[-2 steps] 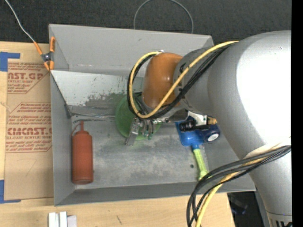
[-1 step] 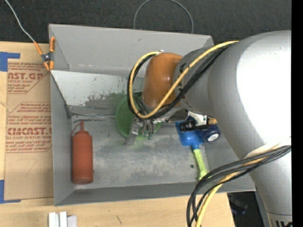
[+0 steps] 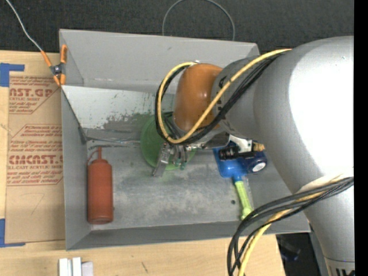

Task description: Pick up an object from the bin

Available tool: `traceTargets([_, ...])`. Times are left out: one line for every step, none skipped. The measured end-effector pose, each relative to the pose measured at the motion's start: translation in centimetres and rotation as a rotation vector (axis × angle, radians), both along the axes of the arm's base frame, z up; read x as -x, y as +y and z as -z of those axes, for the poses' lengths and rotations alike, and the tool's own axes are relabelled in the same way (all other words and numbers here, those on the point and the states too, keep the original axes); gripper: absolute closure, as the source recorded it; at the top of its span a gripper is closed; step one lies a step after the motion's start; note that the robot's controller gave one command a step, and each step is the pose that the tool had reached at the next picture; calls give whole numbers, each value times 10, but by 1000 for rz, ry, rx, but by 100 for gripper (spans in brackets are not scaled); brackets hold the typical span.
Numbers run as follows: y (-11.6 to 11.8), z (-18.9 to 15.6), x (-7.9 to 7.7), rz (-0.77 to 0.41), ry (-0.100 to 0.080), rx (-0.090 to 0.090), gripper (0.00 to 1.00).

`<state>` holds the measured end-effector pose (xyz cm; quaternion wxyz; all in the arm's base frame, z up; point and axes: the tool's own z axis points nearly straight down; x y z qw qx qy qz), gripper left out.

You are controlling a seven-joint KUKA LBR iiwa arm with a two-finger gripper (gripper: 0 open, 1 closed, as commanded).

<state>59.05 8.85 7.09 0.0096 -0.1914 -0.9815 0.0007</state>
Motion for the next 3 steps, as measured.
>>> traceTargets([0,-13,1,-1,2,0,100])
traceTargets([0,-26,0,-1,1,-1,100])
traceTargets([0,-40,1,-1,4,-1,100])
